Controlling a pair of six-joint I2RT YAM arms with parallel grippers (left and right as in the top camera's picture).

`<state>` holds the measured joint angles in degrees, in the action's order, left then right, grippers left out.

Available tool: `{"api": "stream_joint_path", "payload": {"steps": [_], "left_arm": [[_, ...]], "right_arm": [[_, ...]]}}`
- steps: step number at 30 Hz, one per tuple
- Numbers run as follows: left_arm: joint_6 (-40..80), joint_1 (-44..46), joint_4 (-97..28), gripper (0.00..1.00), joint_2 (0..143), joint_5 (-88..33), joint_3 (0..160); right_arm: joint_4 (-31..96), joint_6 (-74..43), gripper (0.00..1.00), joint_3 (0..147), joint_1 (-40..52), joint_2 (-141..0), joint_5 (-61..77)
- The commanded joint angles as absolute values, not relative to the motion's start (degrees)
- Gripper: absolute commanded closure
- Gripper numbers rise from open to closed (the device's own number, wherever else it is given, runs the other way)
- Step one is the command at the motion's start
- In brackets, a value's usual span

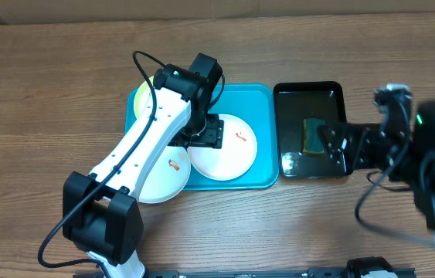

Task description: Clean dirty plates on tray and stack at the side

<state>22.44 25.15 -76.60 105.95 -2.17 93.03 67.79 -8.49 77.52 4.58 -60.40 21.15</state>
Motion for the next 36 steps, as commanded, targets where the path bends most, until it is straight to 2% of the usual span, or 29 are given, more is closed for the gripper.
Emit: {"api": "stream_joint_path", "payload": {"steps": [1, 3, 9, 11, 16, 21, 29, 36], "left_arm": [[24.47, 25.08, -76.42, 0.38, 106.72, 2.76, 92.95], [24.49, 24.99, -76.25, 0.45, 107.24, 3.01, 92.73], [24.47, 24.80, -73.80, 0.36, 109.25, 3.05, 89.30], [24.47, 24.16, -71.57, 0.36, 109.80, 3.05, 87.61], [24.49, 22.55, -67.83, 0.39, 110.96, 3.01, 85.10], [24.49, 21.67, -64.20, 0.39, 112.92, 3.03, 82.81], [24.47, 21.76, -57.63, 0.46, 116.25, 2.76, 80.77], [24.45, 21.76, -53.21, 0.60, 116.88, 2.74, 80.84]], "right_arm": [[70.48, -6.59, 0.00, 81.03, 4.43, -64.79, 27.97], [72.07, -6.68, 0.03, 81.01, 4.43, -67.66, 25.04], [74.46, -6.72, 0.20, 81.01, 4.43, -76.36, 21.19], [74.41, -8.54, 0.23, 81.01, 4.43, -79.15, 17.52], [74.48, -12.23, 0.26, 81.01, 4.43, -85.03, 9.56], [73.80, -12.23, 0.30, 80.97, 4.49, -89.27, 8.97], [72.53, -12.27, 0.36, 80.95, 4.47, -92.25, 3.99], [71.29, -12.27, 0.36, 79.11, 4.47, -93.51, 3.92]]}}
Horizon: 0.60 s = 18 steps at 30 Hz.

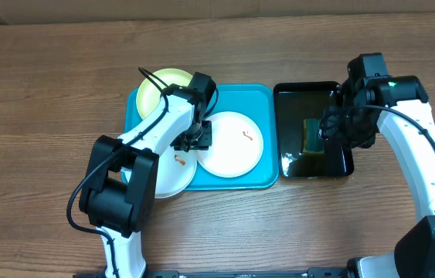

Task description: Clean dirty plates on tray and stack at the side

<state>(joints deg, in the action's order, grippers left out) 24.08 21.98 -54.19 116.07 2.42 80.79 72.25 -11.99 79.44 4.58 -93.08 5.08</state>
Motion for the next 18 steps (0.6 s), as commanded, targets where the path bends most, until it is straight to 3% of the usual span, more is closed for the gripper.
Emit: {"api": "stream_joint_path", "payload": {"steps": [1, 11, 18], "left_arm": [[24.47, 21.76, -53.10, 0.59, 116.88, 2.74, 80.88], [24.23, 21.76, -64.66, 0.48, 116.77, 2.70, 89.60], [22.06, 21.87, -68.01, 0.53, 116.77, -0.08, 97.21]], "right_arm": [[70.96, -12.27, 0.36, 78.63, 4.47, -93.51, 3.92], [70.17, -12.27, 0.31, 77.95, 4.47, -93.51, 3.92], [68.90, -12.25, 0.29, 77.01, 4.47, -93.51, 3.75]]}}
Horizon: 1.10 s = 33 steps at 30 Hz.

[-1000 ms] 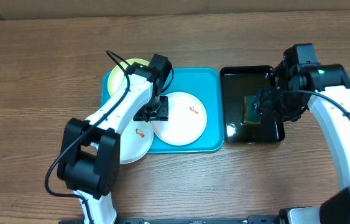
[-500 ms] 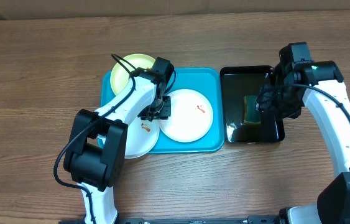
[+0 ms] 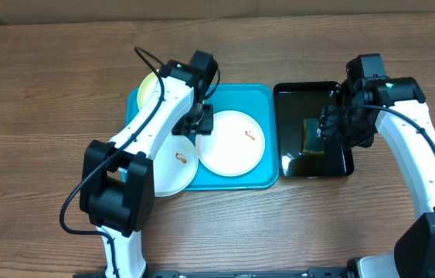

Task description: Clean dirty plates on tray and stack at the side

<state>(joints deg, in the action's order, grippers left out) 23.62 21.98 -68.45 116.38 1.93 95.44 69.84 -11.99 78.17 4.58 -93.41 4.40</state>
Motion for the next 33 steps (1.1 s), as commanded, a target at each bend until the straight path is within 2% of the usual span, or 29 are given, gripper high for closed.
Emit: {"api": "stream_joint_path", "payload": {"steps": [1, 7, 11, 17, 21, 33], "left_arm": [[22.17, 22.00, -67.18, 0.53, 116.81, -0.19, 96.60], [22.26, 23.73, -58.87, 0.52, 116.90, 1.19, 88.38], [22.28, 23.53, -56.51, 0.58, 116.90, 1.98, 86.17], [22.28, 23.75, -54.39, 0.59, 116.90, 2.55, 84.84], [22.31, 23.75, -52.23, 0.71, 116.90, 2.50, 82.72], [22.26, 23.70, -48.12, 0.73, 116.88, 2.33, 81.03]], "right_arm": [[68.38, -12.25, 0.29, 76.47, 4.47, -93.54, 3.46], [63.88, -12.25, 0.27, 72.01, 4.47, -93.58, 3.44], [61.89, -12.25, 0.27, 70.30, 4.47, -93.58, 3.44], [52.56, -12.23, 0.24, 64.53, 4.47, -93.58, 3.46], [48.38, -12.25, 0.24, 61.93, 4.47, -93.58, 3.49], [46.30, -12.27, 0.23, 58.61, 4.47, -93.58, 3.51]]}}
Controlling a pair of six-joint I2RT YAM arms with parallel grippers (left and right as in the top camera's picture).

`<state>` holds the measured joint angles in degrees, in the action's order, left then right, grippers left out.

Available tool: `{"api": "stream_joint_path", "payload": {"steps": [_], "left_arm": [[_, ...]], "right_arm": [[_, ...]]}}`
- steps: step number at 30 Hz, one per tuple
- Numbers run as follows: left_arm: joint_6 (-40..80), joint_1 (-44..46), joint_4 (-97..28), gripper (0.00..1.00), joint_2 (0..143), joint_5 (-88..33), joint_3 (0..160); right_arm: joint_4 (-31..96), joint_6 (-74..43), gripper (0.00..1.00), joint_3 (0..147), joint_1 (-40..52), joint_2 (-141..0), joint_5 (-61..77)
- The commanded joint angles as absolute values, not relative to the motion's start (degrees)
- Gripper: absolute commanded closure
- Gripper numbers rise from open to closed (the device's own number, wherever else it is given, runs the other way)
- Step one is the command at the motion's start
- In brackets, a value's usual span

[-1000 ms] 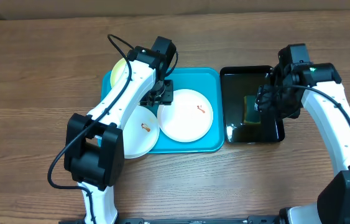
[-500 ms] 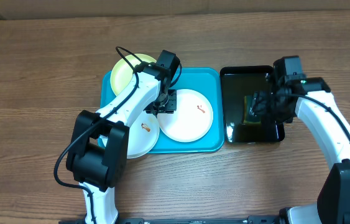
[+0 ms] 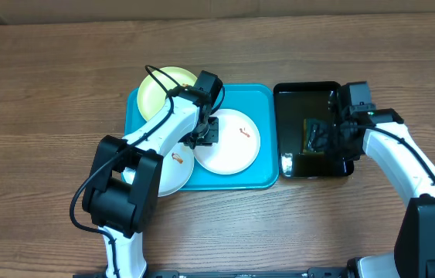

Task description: Clean dirty plates on tray and stack at the side

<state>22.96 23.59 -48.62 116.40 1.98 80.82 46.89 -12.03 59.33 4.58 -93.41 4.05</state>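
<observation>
Three plates lie on the blue tray (image 3: 259, 179): a yellow-green plate (image 3: 158, 89) at the back left, a white plate (image 3: 172, 172) with a red smear at the front left, and a white plate (image 3: 231, 147) with a red smear in the middle. My left gripper (image 3: 205, 136) sits at the left rim of the middle plate; its jaws are hidden under the wrist. My right gripper (image 3: 319, 137) is down in the black basin (image 3: 308, 91), over the green sponge (image 3: 309, 128). Its fingers cannot be made out.
The black basin stands right of the tray and holds dark water. Brown wooden table (image 3: 47, 154) surrounds both. A cardboard edge runs along the back. The left arm lies across the front-left plate.
My right gripper has dropped lower into the basin onto the sponge. The left gripper shifted slightly forward and right along the middle plate's rim; the yellow-green plate shows more fully.
At first my left gripper was over the tray between the plates and the right arm was reaching in low from the right. Then the right gripper stood above the basin's sponge while the left stayed at the middle plate's rim. Now the right gripper is down at the sponge.
</observation>
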Motion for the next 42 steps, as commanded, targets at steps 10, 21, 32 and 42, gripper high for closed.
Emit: {"api": "stream_joint_path", "payload": {"steps": [10, 21, 32, 42], "left_arm": [[19.27, 23.59, -60.51, 0.65, 116.86, 4.71, 93.45], [19.29, 23.59, -55.11, 0.66, 116.90, 8.14, 84.97], [19.53, 23.59, -49.41, 0.73, 116.90, 7.73, 81.28], [19.35, 23.62, -46.13, 0.87, 116.90, 7.40, 81.28]], "right_arm": [[46.00, -12.27, 0.23, 58.61, 4.47, -93.58, 3.51], [45.67, -12.27, 0.23, 58.46, 4.47, -93.58, 3.49], [46.30, -12.27, 0.31, 58.43, 4.47, -93.58, 3.49], [41.76, -14.13, 0.24, 53.74, 4.47, -93.58, 3.49]]}}
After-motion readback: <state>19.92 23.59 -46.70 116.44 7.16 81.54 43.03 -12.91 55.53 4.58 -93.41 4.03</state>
